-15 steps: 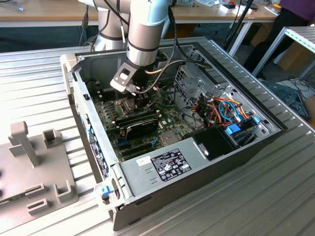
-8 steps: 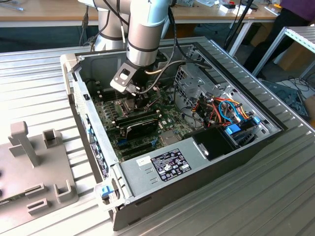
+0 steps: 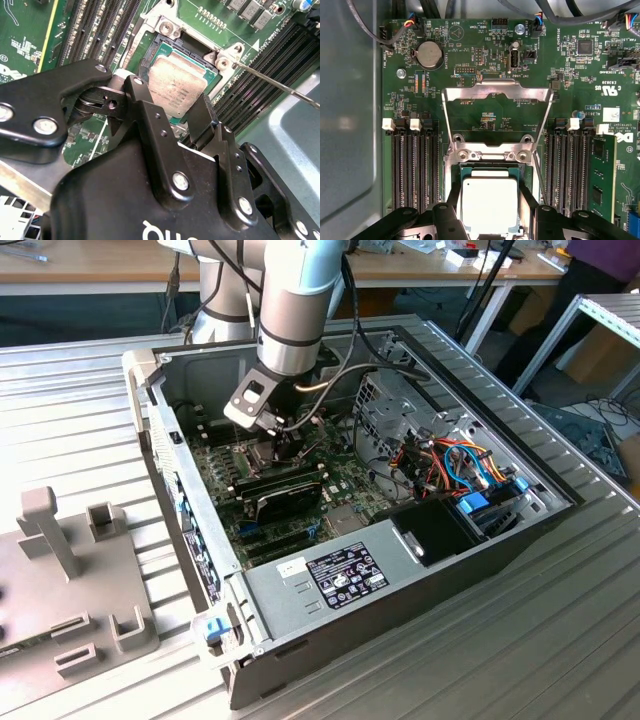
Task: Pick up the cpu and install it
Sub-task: 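Place the cpu into insertion slot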
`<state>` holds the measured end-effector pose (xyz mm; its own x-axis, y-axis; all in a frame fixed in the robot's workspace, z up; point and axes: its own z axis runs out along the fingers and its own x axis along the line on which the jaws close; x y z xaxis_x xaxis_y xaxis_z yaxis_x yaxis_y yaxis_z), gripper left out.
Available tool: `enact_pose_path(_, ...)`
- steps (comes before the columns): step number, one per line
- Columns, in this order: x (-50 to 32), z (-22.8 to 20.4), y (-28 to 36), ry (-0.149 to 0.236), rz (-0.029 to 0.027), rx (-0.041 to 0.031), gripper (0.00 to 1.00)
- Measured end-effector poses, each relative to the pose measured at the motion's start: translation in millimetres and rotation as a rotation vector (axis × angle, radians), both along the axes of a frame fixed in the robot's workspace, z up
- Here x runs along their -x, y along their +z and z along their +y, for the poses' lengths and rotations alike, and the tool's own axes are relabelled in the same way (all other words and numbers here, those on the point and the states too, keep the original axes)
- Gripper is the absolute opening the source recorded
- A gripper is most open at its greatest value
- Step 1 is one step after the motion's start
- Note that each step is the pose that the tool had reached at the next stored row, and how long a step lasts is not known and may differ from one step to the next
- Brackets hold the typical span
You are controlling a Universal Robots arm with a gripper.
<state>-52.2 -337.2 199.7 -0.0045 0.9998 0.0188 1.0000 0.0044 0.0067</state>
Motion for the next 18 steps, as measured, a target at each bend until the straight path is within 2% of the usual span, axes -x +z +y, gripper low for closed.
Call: enact_pose_path(18,0.0,-1.4,-0.6,0.000,0.0001,0.0001,0.55)
